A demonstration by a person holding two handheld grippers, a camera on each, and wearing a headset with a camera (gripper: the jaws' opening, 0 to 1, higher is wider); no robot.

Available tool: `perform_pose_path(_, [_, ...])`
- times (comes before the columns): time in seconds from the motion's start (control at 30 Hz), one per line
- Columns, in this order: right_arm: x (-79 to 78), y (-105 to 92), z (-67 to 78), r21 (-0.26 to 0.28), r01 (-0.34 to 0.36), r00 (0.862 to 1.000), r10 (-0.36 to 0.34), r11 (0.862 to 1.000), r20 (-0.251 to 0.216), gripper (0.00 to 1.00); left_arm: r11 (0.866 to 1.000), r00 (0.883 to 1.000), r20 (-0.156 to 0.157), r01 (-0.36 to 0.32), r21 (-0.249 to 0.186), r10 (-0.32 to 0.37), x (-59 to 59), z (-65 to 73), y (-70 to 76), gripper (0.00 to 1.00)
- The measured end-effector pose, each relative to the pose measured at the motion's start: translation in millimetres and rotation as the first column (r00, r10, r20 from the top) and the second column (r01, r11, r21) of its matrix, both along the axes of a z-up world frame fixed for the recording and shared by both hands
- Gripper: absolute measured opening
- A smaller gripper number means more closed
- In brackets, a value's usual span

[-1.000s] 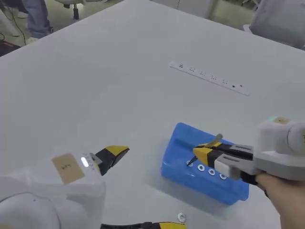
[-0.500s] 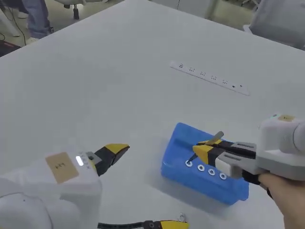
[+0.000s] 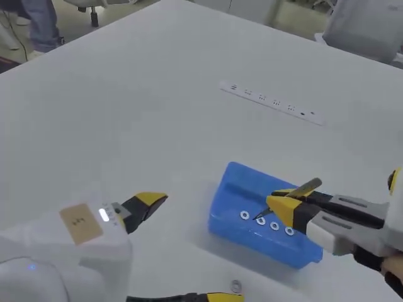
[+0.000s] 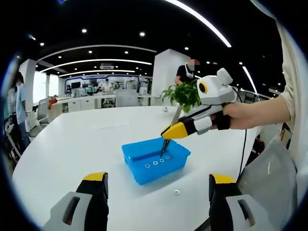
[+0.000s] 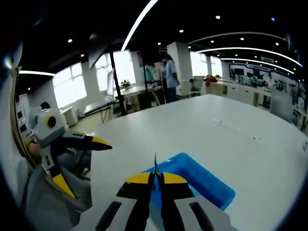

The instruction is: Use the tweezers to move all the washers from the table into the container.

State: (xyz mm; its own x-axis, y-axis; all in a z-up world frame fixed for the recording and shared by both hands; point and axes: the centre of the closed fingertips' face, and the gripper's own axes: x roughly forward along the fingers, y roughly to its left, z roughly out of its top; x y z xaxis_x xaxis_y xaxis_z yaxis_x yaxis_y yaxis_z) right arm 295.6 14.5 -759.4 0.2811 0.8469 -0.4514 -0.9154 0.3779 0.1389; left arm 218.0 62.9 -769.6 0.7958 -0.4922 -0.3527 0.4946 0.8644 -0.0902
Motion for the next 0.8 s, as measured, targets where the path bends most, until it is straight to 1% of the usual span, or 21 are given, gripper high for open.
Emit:
perform_pose_path(0.1, [-7.2,-3.8,-4.6,-0.011,-0.008,1.0,0.008,1.0,-0.004,0.04,1.0,1.0,-0.001,0.003,0.003,-0.003,-0.8,-0.5,-0.5,0.87])
perform_pose_path(0.27, [-20.1,-4.8,-13.1,-0.015,-0.019,0.999,0.018,1.0,-0.03,0.04,1.0,1.0,-0.002,0.003,0.006,-0.003,-1.7,-0.6,-0.2,0.87])
perform_pose_path(0.33, [-25.2,-4.6,-19.4,-0.017,-0.022,0.999,0.022,1.0,-0.047,0.04,1.0,1.0,-0.002,0.002,0.005,-0.002,-2.1,-0.5,-0.2,0.87])
perform_pose_path(0.4, [-31.2,-4.8,-28.8,-0.032,-0.031,0.997,0.029,0.999,-0.071,0.04,1.0,1.0,-0.001,0.002,0.006,-0.002,-2.5,-0.3,-0.1,0.87])
perform_pose_path(0.53, [-42.4,-4.0,-46.0,-0.051,-0.053,0.992,0.047,0.997,-0.119,0.04,1.0,1.0,-0.003,0.003,0.009,-0.003,-3.3,-0.6,-0.3,0.87])
perform_pose_path(0.6, [-45.8,-3.9,-52.1,-0.059,-0.06,0.99,0.052,0.996,-0.135,0.04,1.0,1.0,-0.003,0.004,0.008,-0.004,-3.4,-0.5,-0.5,0.87])
perform_pose_path(0.8, [-52.5,-3.2,-60.6,-0.07,-0.076,0.985,0.064,0.995,-0.161,0.04,1.0,1.0,-0.003,0.003,0.009,-0.003,-3.3,-0.6,-0.2,0.87])
